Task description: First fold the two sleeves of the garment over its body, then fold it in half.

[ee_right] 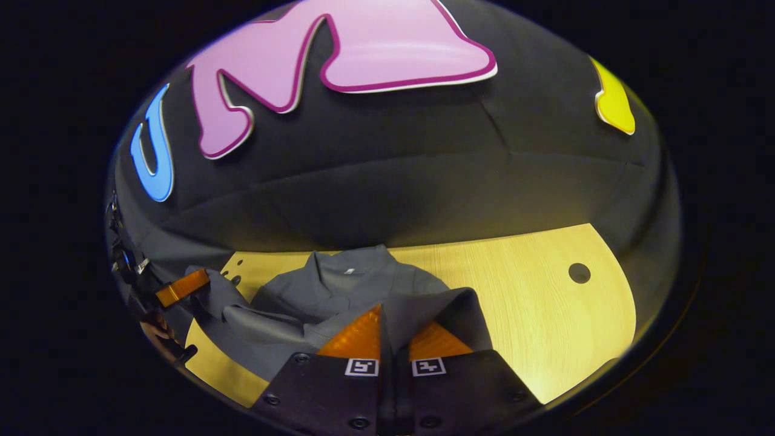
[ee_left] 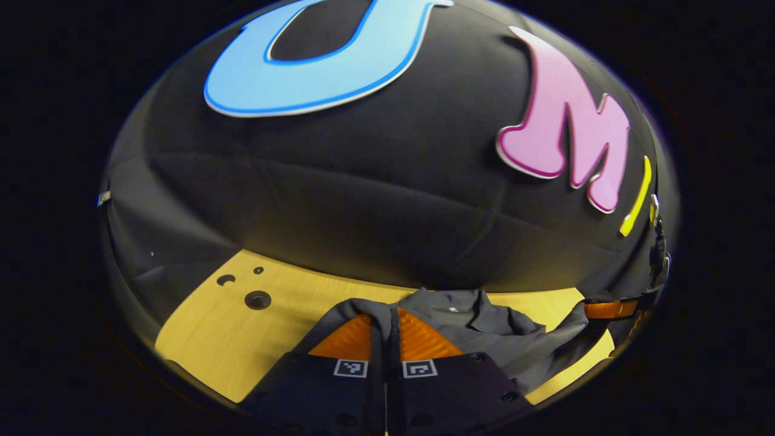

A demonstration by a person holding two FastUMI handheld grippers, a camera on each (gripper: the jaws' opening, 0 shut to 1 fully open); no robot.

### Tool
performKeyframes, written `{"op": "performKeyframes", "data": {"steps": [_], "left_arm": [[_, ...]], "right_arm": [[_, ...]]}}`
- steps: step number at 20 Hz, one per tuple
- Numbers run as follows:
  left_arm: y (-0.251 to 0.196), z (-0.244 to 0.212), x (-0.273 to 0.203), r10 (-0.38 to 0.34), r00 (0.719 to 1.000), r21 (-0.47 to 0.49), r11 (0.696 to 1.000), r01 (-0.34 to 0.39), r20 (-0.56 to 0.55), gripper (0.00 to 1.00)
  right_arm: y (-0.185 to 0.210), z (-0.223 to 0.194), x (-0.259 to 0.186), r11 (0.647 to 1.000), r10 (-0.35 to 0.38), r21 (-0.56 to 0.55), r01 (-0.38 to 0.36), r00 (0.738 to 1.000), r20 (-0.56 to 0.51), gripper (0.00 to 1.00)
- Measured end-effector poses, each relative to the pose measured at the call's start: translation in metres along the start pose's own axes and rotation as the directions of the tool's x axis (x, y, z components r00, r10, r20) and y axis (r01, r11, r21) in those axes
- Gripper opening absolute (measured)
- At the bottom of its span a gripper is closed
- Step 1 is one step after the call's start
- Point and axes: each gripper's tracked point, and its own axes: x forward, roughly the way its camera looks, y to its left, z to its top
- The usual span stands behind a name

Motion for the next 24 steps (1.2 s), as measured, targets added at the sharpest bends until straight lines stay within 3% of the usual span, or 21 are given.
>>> {"op": "performKeyframes", "data": {"steps": [3,7,8,9,10,11,12,13,14,15,18,19,20,24], "left_arm": [[0.012,-0.017,0.030,0.004,1.000,-0.025,1.000,-0.004,-0.029,0.07],[0.015,-0.037,0.061,0.033,0.997,0.076,0.997,-0.028,-0.067,0.08],[0.017,-0.039,0.065,0.047,0.997,0.102,0.994,-0.040,-0.069,0.13],[0.018,-0.042,0.068,0.057,0.995,0.129,0.991,-0.047,-0.076,0.12],[0.018,-0.044,0.069,0.067,0.994,0.154,0.987,-0.054,-0.083,0.17],[0.016,-0.044,0.067,0.073,0.994,0.167,0.984,-0.058,-0.086,0.22],[0.014,-0.042,0.065,0.077,0.993,0.171,0.983,-0.062,-0.087,0.22],[0.012,-0.039,0.062,0.073,0.994,0.169,0.984,-0.058,-0.085,0.22],[0.010,-0.036,0.058,0.066,0.994,0.163,0.985,-0.053,-0.081,0.27],[0.009,-0.029,0.053,0.070,0.995,0.163,0.985,-0.058,-0.066,0.39],[0.019,-0.006,0.033,0.113,0.994,0.191,0.975,-0.110,-0.004,0.75],[0.019,0.002,0.022,0.116,0.993,0.203,0.972,-0.116,0.013,0.82],[0.017,0.010,0.011,0.111,0.993,0.216,0.970,-0.115,0.031,0.96],[0.011,0.040,-0.052,0.107,0.987,0.238,0.962,-0.133,0.120,0.96]], "right_arm": [[-0.013,0.005,0.029,0.999,-0.033,0.015,0.033,0.999,0.004,0.05],[-0.020,-0.010,0.068,0.996,-0.084,-0.015,0.084,0.996,-0.008,0.05],[-0.021,-0.015,0.073,0.995,-0.092,-0.023,0.092,0.996,-0.019,0.07],[-0.021,-0.020,0.075,0.995,-0.101,-0.030,0.100,0.994,-0.031,0.09],[-0.023,-0.025,0.078,0.994,-0.106,-0.031,0.104,0.993,-0.044,0.19],[-0.025,-0.029,0.079,0.993,-0.115,-0.036,0.113,0.992,-0.053,0.12],[-0.026,-0.030,0.077,0.993,-0.118,-0.036,0.116,0.991,-0.058,0.25],[-0.024,-0.029,0.075,0.993,-0.117,-0.035,0.116,0.992,-0.055,0.27],[-0.022,-0.027,0.073,0.993,-0.115,-0.033,0.114,0.992,-0.048,0.33],[-0.018,-0.027,0.067,0.994,-0.103,-0.029,0.102,0.994,-0.048,0.32],[-0.010,-0.026,0.051,0.996,-0.087,-0.037,0.086,0.995,-0.044,0.89],[-0.012,-0.025,0.043,0.993,-0.103,-0.066,0.101,0.994,-0.035,0.88],[-0.015,-0.021,0.033,0.987,-0.122,-0.104,0.120,0.992,-0.011,1.00],[-0.007,0.000,-0.020,0.964,-0.148,-0.206,0.167,0.984,0.101,1.00]]}}
